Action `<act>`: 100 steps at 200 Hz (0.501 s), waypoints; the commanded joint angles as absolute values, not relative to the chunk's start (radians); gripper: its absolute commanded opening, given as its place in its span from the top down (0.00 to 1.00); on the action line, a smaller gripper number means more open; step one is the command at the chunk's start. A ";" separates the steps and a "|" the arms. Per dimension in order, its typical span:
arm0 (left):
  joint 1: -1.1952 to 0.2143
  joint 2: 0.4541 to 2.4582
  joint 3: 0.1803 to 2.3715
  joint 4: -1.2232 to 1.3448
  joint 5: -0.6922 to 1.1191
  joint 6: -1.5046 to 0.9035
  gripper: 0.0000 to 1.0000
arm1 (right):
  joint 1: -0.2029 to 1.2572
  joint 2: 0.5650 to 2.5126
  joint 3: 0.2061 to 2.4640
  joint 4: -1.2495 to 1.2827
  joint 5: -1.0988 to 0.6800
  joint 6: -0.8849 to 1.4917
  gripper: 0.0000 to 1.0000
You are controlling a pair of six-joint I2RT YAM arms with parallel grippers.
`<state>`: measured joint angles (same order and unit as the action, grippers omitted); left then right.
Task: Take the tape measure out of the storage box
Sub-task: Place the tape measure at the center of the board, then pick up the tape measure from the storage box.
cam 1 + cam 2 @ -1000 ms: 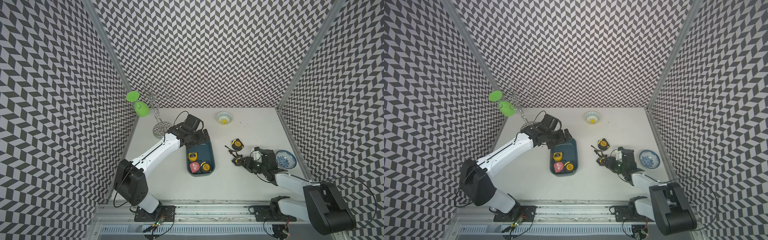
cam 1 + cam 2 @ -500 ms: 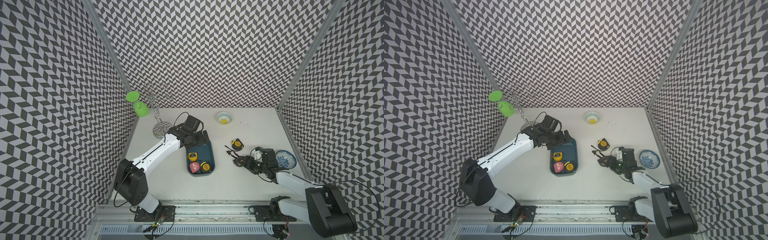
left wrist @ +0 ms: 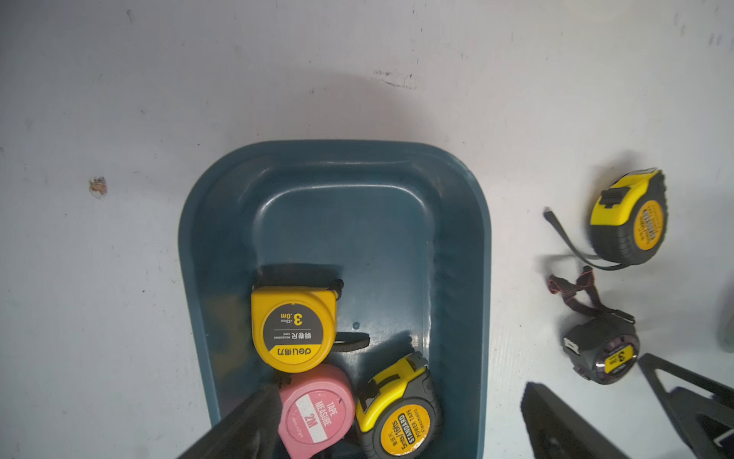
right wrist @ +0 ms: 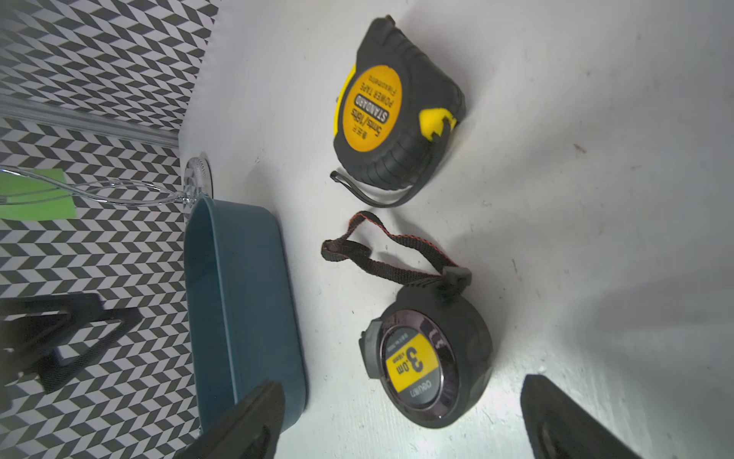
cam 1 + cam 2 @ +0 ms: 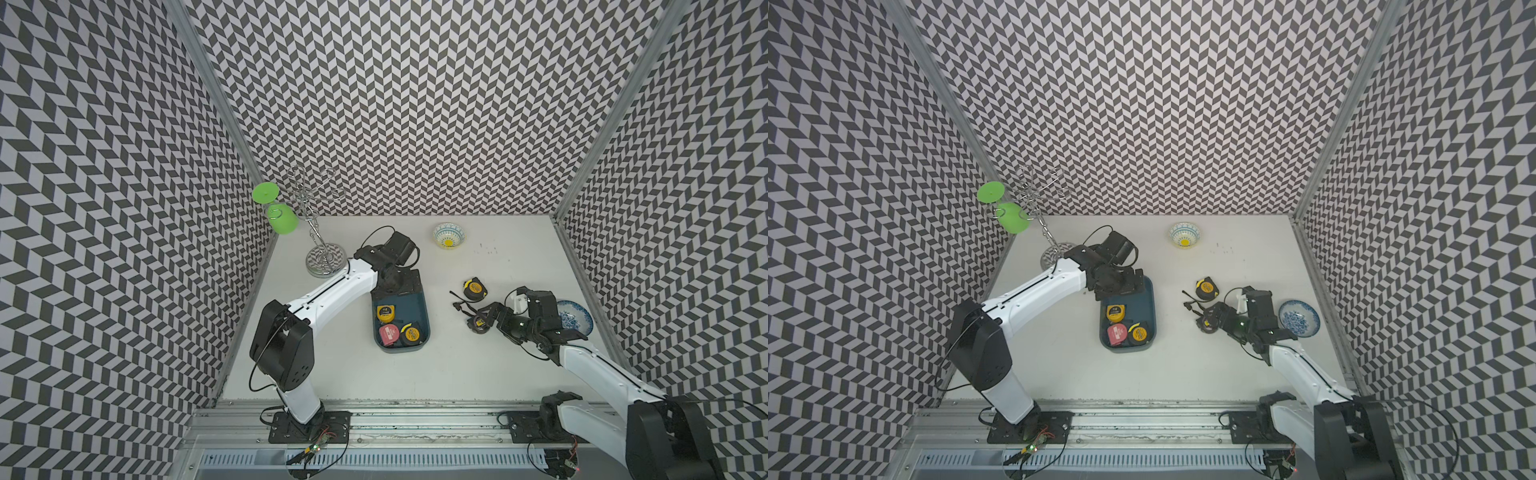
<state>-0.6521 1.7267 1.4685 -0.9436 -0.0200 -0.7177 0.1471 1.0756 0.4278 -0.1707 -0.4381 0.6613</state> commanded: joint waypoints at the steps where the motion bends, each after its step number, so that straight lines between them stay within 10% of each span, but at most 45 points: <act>1: -0.672 1.753 1.486 -1.029 -0.094 -0.675 0.00 | 0.143 1.044 0.467 -0.197 -0.429 0.649 0.02; 100: -0.723 1.868 1.378 -0.978 -0.188 -0.699 0.00 | 0.143 0.979 0.515 -0.224 -0.432 0.666 0.01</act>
<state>-0.7162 1.8572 1.3968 -0.9955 -0.1513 -0.6903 0.1474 0.9962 0.4892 -0.2340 -0.4374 0.6632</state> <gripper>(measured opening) 0.997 0.993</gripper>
